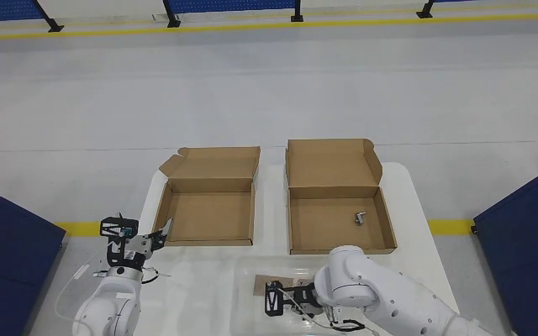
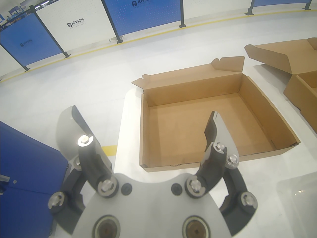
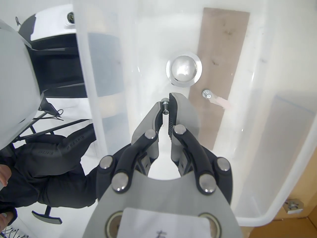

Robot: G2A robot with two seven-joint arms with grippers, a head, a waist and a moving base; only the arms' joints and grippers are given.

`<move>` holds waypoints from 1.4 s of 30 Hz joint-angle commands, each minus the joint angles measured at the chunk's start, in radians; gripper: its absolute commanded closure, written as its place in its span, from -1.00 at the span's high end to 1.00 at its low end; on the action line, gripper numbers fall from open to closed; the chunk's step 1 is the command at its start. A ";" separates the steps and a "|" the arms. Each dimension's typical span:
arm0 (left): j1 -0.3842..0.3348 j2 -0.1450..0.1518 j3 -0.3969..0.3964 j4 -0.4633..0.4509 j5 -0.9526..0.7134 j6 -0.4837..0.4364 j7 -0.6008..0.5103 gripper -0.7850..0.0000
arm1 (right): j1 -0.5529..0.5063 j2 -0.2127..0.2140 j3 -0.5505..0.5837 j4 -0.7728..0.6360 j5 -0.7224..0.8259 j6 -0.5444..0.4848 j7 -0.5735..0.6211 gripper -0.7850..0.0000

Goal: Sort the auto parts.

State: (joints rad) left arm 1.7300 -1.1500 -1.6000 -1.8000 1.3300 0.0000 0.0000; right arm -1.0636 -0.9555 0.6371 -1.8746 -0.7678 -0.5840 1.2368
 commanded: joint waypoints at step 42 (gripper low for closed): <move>0.000 0.000 0.000 0.000 0.000 0.000 0.000 1.00 | -0.046 0.168 0.180 0.095 0.297 -0.428 -0.429 -1.00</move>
State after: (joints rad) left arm 1.7300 -1.1500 -1.6000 -1.8000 1.3300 0.0000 0.0000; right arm -1.1097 -0.7871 0.8167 -1.7795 -0.4707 -1.0123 0.8078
